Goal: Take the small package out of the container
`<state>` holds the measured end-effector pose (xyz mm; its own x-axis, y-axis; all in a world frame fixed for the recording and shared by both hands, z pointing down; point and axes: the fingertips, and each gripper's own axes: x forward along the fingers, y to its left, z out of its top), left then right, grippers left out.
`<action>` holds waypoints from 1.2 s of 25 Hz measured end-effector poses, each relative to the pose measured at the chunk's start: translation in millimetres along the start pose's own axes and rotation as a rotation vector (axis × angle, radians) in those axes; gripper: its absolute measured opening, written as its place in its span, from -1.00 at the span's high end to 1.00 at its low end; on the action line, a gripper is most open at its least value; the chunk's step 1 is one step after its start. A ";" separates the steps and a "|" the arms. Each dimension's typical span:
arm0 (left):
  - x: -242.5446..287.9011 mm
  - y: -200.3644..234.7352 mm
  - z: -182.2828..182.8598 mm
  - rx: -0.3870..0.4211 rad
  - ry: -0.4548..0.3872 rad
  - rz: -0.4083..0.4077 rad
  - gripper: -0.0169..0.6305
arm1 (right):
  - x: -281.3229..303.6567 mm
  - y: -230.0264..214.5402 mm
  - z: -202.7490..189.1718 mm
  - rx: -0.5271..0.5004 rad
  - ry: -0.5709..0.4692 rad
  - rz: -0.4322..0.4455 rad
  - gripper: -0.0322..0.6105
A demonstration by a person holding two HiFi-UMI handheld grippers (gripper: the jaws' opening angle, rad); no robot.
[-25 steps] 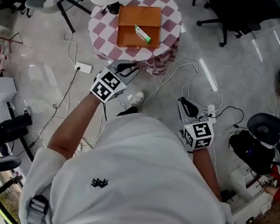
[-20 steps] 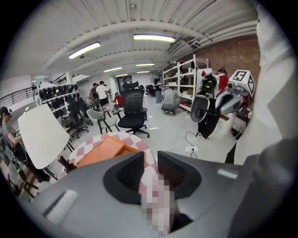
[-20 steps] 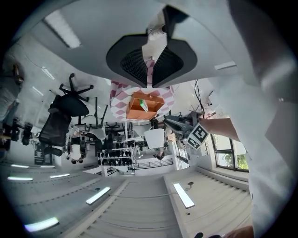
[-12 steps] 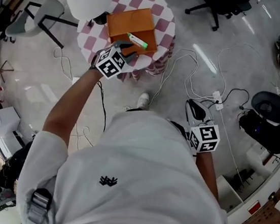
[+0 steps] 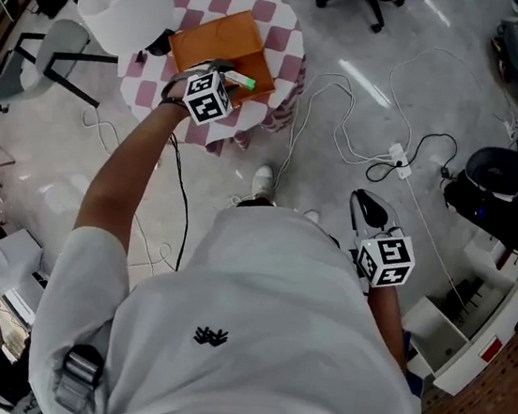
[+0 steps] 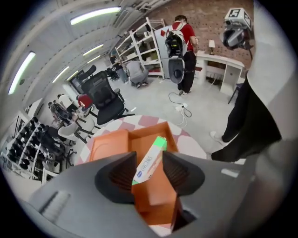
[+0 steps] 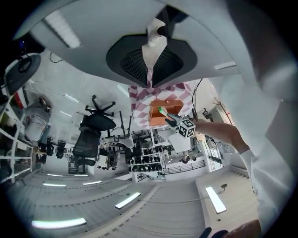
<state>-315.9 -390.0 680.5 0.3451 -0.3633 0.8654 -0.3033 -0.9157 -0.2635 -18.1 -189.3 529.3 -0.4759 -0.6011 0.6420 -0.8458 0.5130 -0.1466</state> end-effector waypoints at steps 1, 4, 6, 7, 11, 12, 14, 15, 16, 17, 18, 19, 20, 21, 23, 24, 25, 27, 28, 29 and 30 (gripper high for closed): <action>5.3 -0.1 -1.5 0.029 0.013 -0.011 0.35 | -1.2 -1.1 -0.8 0.002 0.001 -0.008 0.79; 18.5 -2.2 -5.4 0.109 0.053 -0.054 0.31 | -6.7 -5.0 -5.6 0.029 0.004 -0.033 0.79; 26.7 -5.1 -5.4 0.147 0.075 -0.086 0.28 | -11.7 -8.6 -11.4 0.051 0.009 -0.047 0.79; 30.7 -6.3 -5.5 0.167 0.088 -0.098 0.28 | -13.8 -10.2 -13.8 0.059 0.011 -0.053 0.79; 44.6 -9.8 -7.8 0.221 0.127 -0.131 0.28 | -18.9 -14.0 -18.5 0.077 0.012 -0.076 0.79; 47.1 -10.2 -9.0 0.230 0.135 -0.135 0.28 | -19.9 -14.7 -18.1 0.079 0.010 -0.081 0.79; 52.1 -10.0 -11.7 0.246 0.151 -0.134 0.28 | -22.5 -16.5 -16.3 0.082 0.007 -0.089 0.79; 55.0 -9.8 -12.7 0.257 0.158 -0.130 0.28 | -23.9 -17.7 -15.5 0.083 0.007 -0.092 0.79; 58.0 -9.6 -13.5 0.271 0.164 -0.127 0.29 | -25.1 -19.1 -15.3 0.083 0.007 -0.095 0.79; 60.4 -9.4 -14.1 0.284 0.169 -0.124 0.33 | -25.9 -20.4 -15.6 0.084 0.008 -0.097 0.79; 61.9 -9.2 -14.4 0.291 0.171 -0.121 0.37 | -26.6 -21.4 -16.3 0.085 0.009 -0.099 0.79; 62.6 -9.5 -14.6 0.294 0.173 -0.119 0.41 | -27.4 -21.8 -17.3 0.086 0.009 -0.100 0.79; 62.7 -10.2 -14.6 0.294 0.173 -0.117 0.45 | -28.5 -22.0 -18.1 0.088 0.009 -0.101 0.79; 62.5 -10.7 -14.6 0.296 0.175 -0.114 0.47 | -29.5 -22.4 -18.6 0.089 0.007 -0.102 0.79; 61.7 -10.2 -13.8 0.290 0.180 -0.108 0.47 | -30.5 -24.8 -18.2 0.088 0.000 -0.101 0.79; 60.8 -9.2 -13.0 0.282 0.181 -0.103 0.47 | -30.4 -26.6 -18.0 0.087 -0.003 -0.100 0.79; 59.5 -8.1 -12.1 0.270 0.181 -0.098 0.47 | -30.1 -28.4 -17.9 0.085 -0.007 -0.098 0.79; 54.9 -6.5 -10.8 0.241 0.180 -0.086 0.48 | -30.0 -30.7 -18.2 0.083 -0.013 -0.088 0.79; 51.5 -5.6 -10.2 0.224 0.180 -0.078 0.48 | -30.3 -31.3 -18.3 0.080 -0.016 -0.080 0.80; 47.5 -4.6 -9.4 0.203 0.179 -0.070 0.48 | -30.5 -32.0 -18.4 0.076 -0.019 -0.072 0.80; 42.9 -3.3 -8.3 0.181 0.177 -0.062 0.48 | -30.6 -32.6 -18.4 0.072 -0.022 -0.063 0.80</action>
<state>-307.5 -401.1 722.0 0.1928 -0.2848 0.9390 -0.1173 -0.9568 -0.2661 28.5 -176.3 528.3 -0.4253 -0.6446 0.6353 -0.8892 0.4283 -0.1607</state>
